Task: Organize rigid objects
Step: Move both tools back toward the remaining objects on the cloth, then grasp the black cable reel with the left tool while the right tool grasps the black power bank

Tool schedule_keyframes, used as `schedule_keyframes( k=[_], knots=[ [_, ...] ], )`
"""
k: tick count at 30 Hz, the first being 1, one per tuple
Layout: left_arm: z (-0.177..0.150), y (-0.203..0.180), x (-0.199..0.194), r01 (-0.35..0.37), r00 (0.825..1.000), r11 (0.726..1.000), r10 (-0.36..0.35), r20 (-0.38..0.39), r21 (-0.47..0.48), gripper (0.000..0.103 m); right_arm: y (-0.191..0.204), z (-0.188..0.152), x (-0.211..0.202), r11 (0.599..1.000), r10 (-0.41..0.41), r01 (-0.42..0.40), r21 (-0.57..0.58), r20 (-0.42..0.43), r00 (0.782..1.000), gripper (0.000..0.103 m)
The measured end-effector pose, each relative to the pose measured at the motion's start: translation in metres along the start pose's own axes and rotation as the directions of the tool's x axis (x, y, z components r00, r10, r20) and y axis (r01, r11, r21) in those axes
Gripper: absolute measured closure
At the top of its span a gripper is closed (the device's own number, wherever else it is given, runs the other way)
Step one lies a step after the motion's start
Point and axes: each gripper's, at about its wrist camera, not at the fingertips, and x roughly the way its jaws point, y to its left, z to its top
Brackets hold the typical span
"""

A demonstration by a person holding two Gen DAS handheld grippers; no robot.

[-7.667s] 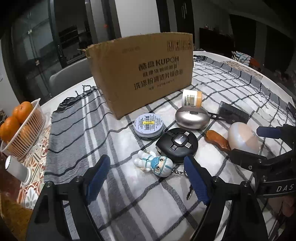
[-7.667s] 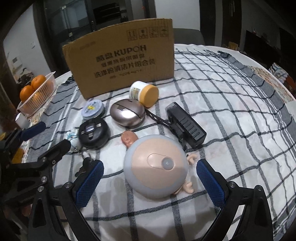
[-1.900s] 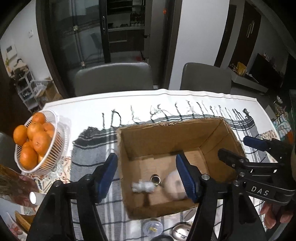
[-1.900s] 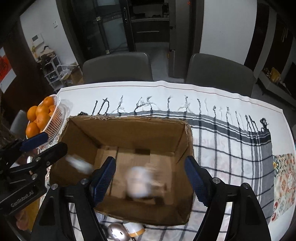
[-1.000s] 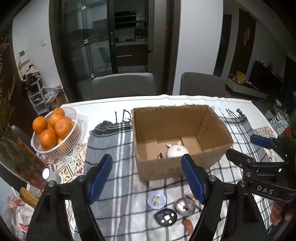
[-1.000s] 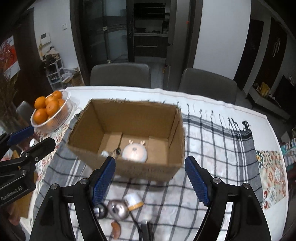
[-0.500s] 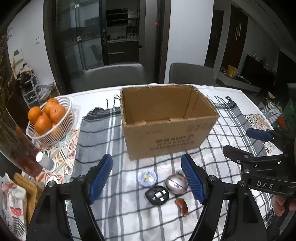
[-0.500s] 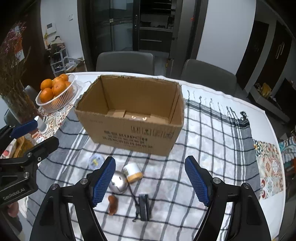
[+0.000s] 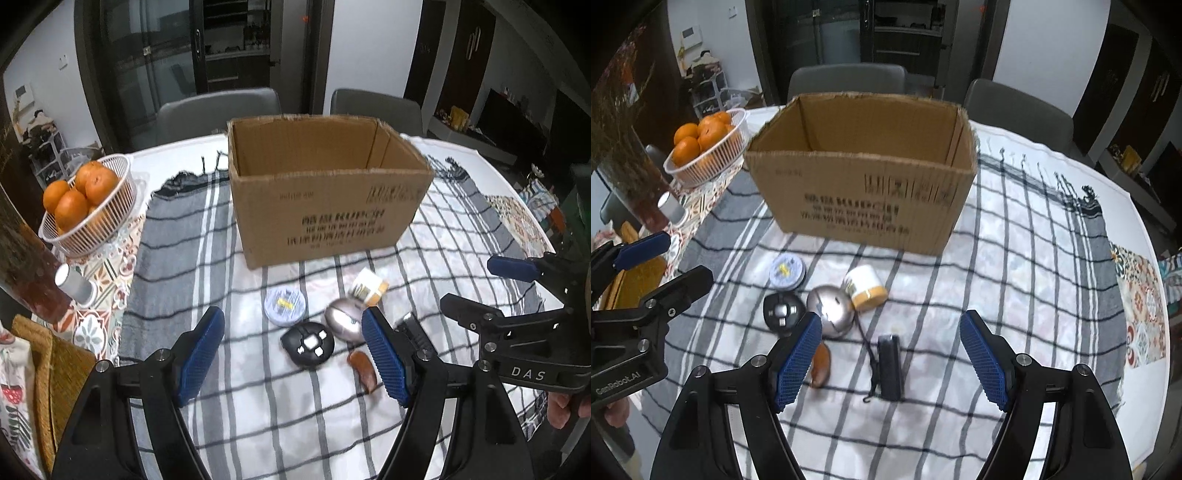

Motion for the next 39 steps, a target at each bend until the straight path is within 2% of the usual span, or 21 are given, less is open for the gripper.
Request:
schedule_keyframes(
  k=[10,19,29,39],
  knots=[
    [-0.014,0.001,0.036,0.036,0.989,0.999,-0.033,-0.142,0.02,0.026,0.004,-0.015,0.028,1.0,0.016,-0.015,0.008,-0.101,0.995,0.025],
    [-0.019,-0.003,0.076,0.058,0.959,0.997,-0.039,-0.282,0.059,0.026,0.001,-0.023,0.062,0.999,0.024,-0.018,0.028,-0.209,0.978,0.025],
    [-0.018,-0.007,0.109,0.069,0.933,0.995,-0.036,-0.358,0.079,0.026,-0.008,-0.032,0.09,0.998,0.04,-0.022,0.065,-0.291,0.956,0.026],
    [-0.019,-0.008,0.133,0.074,0.918,0.995,-0.043,-0.393,0.064,0.026,-0.009,-0.039,0.113,0.996,0.054,-0.025,0.091,-0.34,0.939,0.028]
  ],
)
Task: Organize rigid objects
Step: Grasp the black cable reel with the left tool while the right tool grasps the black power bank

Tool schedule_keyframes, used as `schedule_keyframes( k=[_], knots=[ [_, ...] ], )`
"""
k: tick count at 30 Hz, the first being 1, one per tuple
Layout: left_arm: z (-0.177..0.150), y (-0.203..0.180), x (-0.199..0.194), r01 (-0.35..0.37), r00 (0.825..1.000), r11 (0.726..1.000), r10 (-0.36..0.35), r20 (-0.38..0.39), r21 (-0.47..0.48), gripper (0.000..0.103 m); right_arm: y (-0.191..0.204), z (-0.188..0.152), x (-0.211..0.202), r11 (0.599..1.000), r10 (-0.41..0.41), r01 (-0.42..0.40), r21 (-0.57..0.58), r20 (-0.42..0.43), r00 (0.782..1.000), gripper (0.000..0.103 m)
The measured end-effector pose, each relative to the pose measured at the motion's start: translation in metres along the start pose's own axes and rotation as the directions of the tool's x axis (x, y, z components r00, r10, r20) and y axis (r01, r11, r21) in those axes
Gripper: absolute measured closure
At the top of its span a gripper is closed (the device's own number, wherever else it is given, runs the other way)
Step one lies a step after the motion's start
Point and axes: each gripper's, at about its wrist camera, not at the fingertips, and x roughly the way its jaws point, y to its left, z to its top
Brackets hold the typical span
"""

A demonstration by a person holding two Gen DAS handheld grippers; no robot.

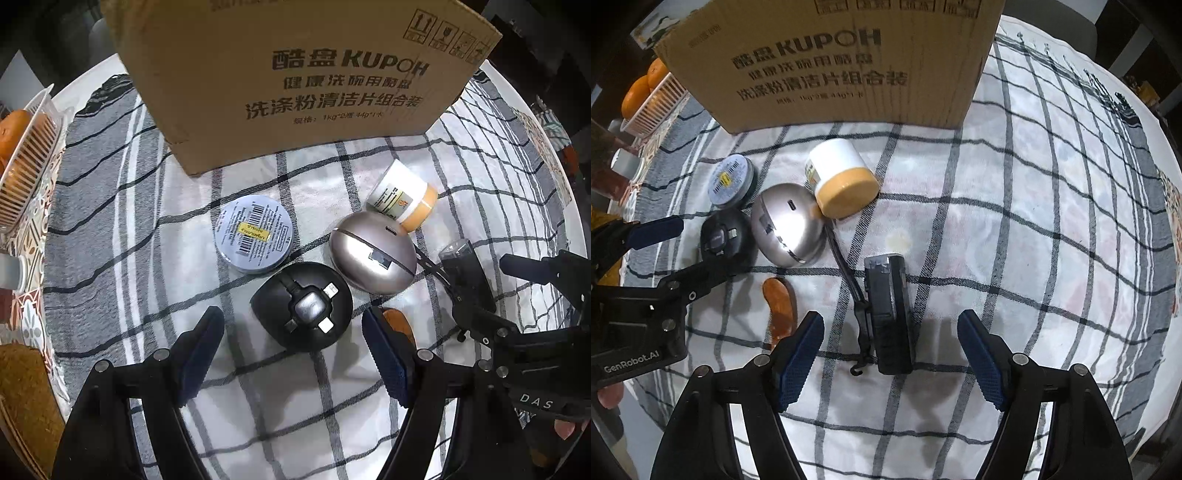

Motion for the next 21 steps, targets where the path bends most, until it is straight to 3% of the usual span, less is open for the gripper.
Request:
schedule_keyframes(
  k=[3,15,21],
  knots=[
    [0.001,0.0,0.006,0.002,1.0,1.0,-0.002,-0.008,-0.005,0.026,-0.001,0.0,0.006,1.0,-0.001,0.001,0.006,-0.008,1.0,0.031],
    [0.007,-0.001,0.026,0.017,0.999,0.999,-0.018,-0.029,-0.032,0.027,-0.01,0.003,0.034,1.0,0.008,-0.008,0.017,-0.044,0.999,0.06],
    [0.01,-0.005,0.029,0.02,1.0,0.999,-0.021,-0.023,-0.04,0.04,-0.001,0.005,0.039,1.0,0.012,-0.012,0.013,-0.039,0.999,0.069]
  ],
)
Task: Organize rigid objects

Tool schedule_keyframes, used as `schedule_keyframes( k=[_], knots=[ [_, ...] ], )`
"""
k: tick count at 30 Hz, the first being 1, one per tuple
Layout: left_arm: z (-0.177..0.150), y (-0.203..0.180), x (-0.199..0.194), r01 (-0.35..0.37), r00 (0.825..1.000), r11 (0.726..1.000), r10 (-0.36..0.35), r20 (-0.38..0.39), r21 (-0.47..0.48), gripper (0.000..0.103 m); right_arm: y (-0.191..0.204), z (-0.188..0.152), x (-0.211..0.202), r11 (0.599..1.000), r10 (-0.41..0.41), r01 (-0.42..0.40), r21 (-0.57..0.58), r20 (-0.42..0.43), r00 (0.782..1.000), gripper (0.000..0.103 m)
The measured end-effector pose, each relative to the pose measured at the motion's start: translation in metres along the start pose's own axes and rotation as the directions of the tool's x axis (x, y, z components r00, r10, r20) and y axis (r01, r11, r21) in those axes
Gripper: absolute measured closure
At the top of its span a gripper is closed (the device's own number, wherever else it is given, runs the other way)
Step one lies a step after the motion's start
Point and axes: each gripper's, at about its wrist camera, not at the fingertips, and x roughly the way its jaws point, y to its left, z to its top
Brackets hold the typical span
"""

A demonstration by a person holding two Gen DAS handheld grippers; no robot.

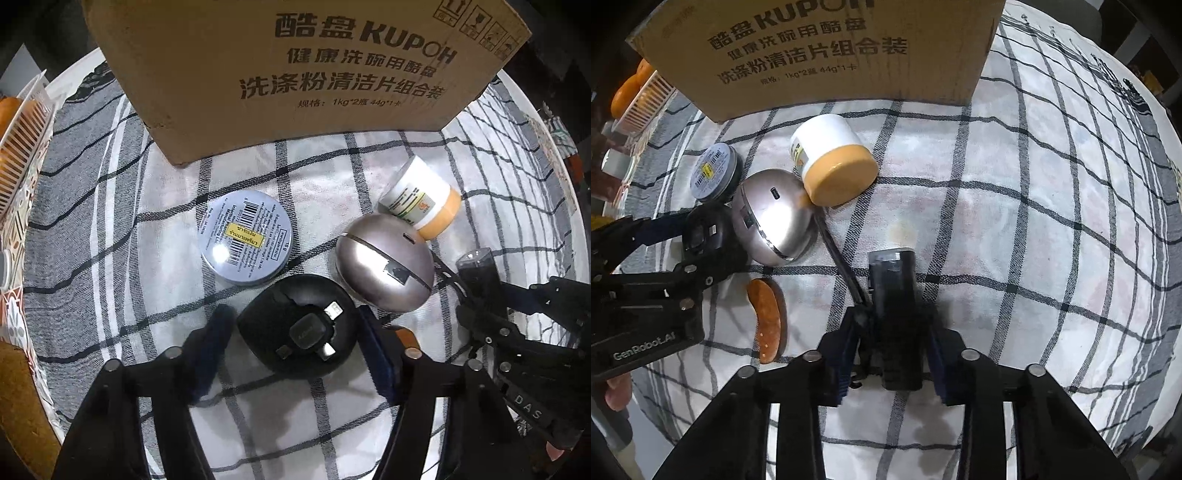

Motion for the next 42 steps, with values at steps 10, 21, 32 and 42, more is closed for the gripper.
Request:
schedule_keyframes(
  k=[10,21,32,42],
  knots=[
    [-0.017,-0.002,-0.016,-0.007,1.0,1.0,0.007,0.022,-0.001,0.041,-0.002,-0.007,-0.008,1.0,0.006,-0.006,0.015,0.016,1.0,0.07],
    [-0.021,-0.003,-0.039,0.014,0.998,1.0,-0.013,0.062,-0.005,0.041,-0.003,-0.016,-0.038,1.0,0.014,-0.013,-0.002,0.063,0.998,0.07],
    [-0.018,-0.006,-0.062,0.009,0.993,1.0,-0.009,0.117,-0.002,0.041,0.001,-0.011,-0.065,1.0,0.012,-0.011,-0.011,0.12,0.993,0.07],
    [-0.006,-0.009,-0.097,0.016,0.98,1.0,-0.016,0.198,0.001,0.041,0.001,-0.004,-0.103,1.0,0.011,-0.009,-0.01,0.213,0.977,0.07]
  ],
)
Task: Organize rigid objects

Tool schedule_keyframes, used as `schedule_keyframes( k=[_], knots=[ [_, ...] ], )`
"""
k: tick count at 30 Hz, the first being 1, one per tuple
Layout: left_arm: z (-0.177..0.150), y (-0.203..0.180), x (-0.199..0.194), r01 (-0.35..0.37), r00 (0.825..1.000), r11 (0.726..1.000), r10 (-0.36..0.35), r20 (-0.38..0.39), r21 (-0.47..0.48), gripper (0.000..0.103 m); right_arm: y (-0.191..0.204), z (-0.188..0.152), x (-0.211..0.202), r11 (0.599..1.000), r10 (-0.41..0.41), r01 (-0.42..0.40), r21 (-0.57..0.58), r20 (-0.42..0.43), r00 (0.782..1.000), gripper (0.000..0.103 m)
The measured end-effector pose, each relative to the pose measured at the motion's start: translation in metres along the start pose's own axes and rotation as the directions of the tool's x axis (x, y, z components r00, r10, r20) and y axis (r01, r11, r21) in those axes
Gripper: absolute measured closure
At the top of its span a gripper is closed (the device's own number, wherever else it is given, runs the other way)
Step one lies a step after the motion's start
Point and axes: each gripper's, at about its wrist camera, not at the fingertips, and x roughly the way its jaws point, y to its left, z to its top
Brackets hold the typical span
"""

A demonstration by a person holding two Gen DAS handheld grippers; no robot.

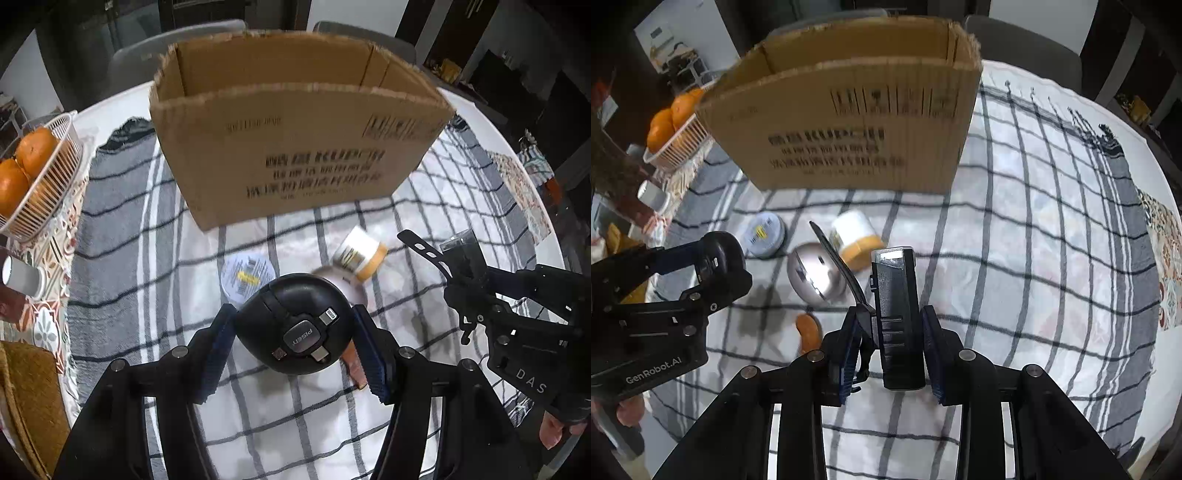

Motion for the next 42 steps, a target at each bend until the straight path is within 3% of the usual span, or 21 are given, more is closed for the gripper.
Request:
schedule_keyframes(
  k=[23,42],
  knots=[
    [0.044,-0.002,-0.08,-0.002,0.98,1.0,0.0,0.197,0.007,0.041,0.01,0.044,-0.077,1.0,0.022,-0.02,-0.013,0.219,0.975,0.07],
    [0.086,-0.001,-0.114,0.012,0.959,1.0,-0.017,0.284,0.018,0.041,0.007,0.081,-0.113,0.998,0.06,-0.061,-0.006,0.308,0.95,0.07]
  ],
)
